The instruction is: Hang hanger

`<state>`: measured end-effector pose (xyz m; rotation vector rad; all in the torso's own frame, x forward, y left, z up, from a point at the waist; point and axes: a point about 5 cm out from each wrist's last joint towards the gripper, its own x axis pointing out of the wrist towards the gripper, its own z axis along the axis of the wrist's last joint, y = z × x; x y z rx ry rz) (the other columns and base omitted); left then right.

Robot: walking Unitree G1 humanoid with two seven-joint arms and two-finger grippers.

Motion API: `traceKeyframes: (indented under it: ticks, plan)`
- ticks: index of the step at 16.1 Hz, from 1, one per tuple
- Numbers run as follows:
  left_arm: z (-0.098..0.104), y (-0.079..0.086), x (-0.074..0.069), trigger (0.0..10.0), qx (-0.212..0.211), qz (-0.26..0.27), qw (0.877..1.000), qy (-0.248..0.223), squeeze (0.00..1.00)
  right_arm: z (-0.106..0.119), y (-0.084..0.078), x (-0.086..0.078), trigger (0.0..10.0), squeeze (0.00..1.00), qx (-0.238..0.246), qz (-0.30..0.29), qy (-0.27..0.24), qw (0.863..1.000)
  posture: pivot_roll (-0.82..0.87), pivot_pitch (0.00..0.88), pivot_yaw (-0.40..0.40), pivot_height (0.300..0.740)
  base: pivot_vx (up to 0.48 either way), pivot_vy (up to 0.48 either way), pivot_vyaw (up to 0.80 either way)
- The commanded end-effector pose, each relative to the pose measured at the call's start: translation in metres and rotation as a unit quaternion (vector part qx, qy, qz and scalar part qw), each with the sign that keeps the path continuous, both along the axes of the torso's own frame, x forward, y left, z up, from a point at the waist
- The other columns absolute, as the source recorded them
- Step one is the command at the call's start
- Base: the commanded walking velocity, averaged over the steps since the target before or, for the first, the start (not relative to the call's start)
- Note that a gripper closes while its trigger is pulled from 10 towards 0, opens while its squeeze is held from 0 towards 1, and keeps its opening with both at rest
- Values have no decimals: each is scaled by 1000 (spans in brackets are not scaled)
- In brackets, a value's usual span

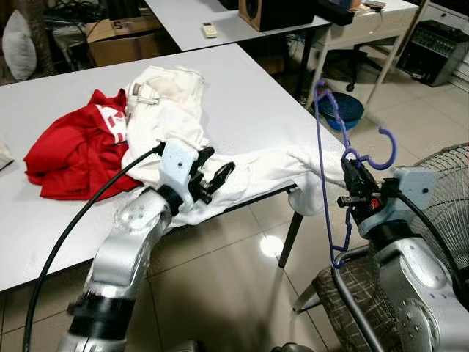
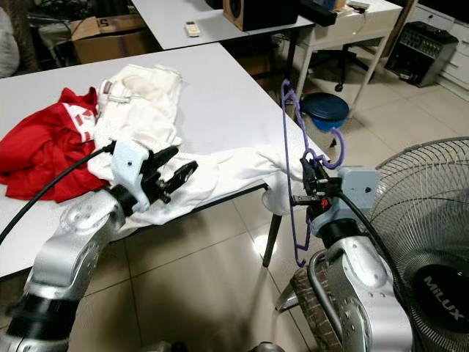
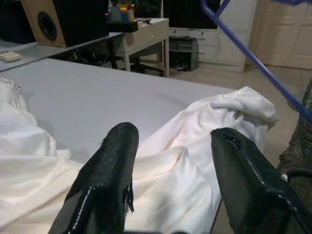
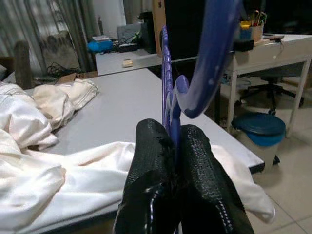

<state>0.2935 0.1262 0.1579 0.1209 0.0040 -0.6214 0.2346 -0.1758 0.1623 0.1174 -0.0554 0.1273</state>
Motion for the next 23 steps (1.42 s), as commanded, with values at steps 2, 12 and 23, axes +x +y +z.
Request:
traceKeyframes:
  ticks: [2, 12, 23]
  plan:
    - [0, 10, -3, 10000, -1, 15, 1000, 4, 0, -6, 7, -5, 10000, 0, 7, 11, 16, 1000, -184, 98, 32, 740, 0, 0, 0]
    - [1, 10, -8, 10000, -23, 38, 999, -1, 12, -11, 5, -7, 10000, 0, 11, 6, 27, 1000, -173, 89, 18, 740, 0, -85, -385]
    - [-28, 61, 7, 10000, 0, 228, 973, 35, 0, -7, -6, -1, 10000, 0, -46, 43, 39, 997, -193, 23, 46, 740, 0, 0, 0]
